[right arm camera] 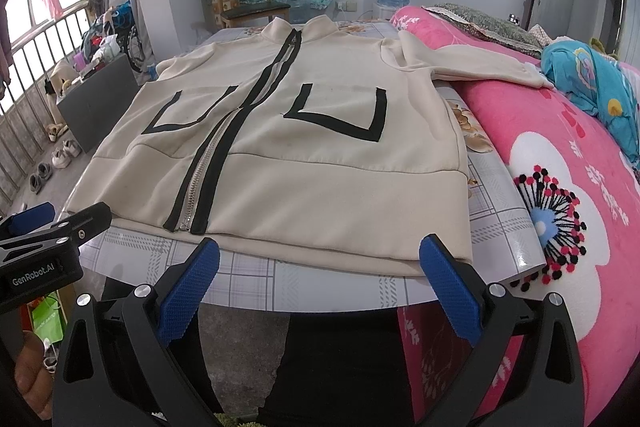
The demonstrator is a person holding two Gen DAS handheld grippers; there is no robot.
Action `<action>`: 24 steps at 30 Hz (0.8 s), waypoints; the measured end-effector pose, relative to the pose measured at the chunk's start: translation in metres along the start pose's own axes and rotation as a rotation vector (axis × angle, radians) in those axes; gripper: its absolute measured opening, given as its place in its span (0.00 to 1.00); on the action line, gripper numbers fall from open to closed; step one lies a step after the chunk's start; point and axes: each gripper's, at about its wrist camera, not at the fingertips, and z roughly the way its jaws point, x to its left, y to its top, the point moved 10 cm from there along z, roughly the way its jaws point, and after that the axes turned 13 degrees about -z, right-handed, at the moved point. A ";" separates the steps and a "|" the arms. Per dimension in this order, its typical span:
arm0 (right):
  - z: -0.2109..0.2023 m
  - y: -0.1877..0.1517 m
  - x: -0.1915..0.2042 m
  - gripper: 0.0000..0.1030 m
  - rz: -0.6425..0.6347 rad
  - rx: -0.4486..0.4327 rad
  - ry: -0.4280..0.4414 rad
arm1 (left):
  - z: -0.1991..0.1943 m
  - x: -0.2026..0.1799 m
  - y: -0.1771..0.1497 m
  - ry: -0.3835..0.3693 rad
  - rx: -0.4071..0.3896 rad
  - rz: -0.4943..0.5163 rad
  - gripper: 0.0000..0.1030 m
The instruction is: Fold large clothes
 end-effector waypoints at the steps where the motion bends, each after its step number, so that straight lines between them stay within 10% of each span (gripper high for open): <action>1: 0.000 0.000 0.000 0.95 0.000 0.001 0.000 | 0.000 0.002 0.000 0.000 0.000 0.001 0.91; 24: 0.000 0.000 0.000 0.95 0.000 -0.001 0.001 | -0.004 0.008 0.003 0.002 -0.003 0.001 0.91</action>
